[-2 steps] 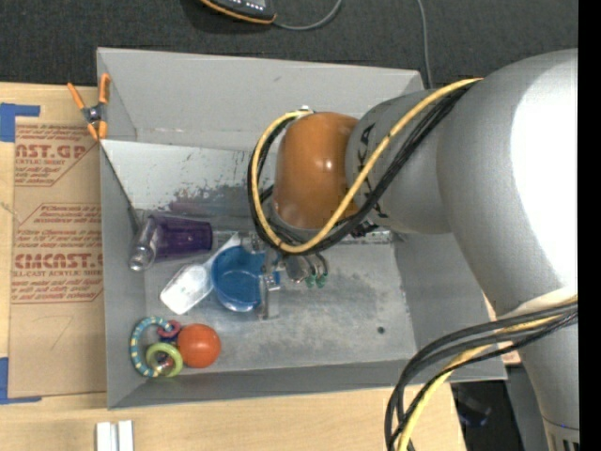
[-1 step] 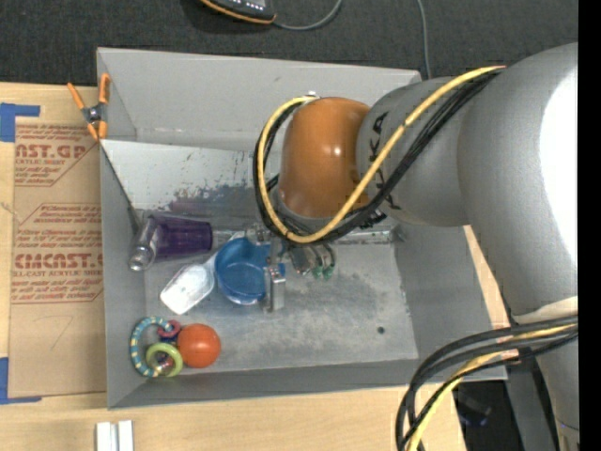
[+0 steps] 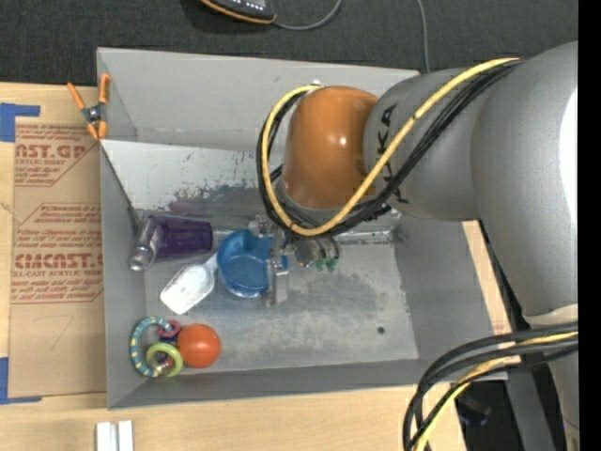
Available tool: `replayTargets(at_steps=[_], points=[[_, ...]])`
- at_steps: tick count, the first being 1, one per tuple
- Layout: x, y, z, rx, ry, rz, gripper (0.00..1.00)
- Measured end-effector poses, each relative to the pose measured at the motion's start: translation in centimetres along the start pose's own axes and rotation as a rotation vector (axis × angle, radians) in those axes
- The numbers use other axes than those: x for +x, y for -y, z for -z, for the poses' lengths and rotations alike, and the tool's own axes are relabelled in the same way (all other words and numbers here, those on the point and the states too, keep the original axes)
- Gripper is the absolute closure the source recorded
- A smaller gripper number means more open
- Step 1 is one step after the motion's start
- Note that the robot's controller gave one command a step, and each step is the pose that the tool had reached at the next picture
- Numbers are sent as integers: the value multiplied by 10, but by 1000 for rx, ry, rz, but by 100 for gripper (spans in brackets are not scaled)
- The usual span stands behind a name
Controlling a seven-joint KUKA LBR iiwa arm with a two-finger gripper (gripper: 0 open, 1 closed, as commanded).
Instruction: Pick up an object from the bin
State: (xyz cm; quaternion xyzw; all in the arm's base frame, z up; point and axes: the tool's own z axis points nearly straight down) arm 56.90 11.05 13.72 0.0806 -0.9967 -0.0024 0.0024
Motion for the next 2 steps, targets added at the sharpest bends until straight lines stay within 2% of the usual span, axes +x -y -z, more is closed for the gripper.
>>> replayTargets(at_steps=[2], points=[[-1, 0, 19, 0, 3, 0, 100]])
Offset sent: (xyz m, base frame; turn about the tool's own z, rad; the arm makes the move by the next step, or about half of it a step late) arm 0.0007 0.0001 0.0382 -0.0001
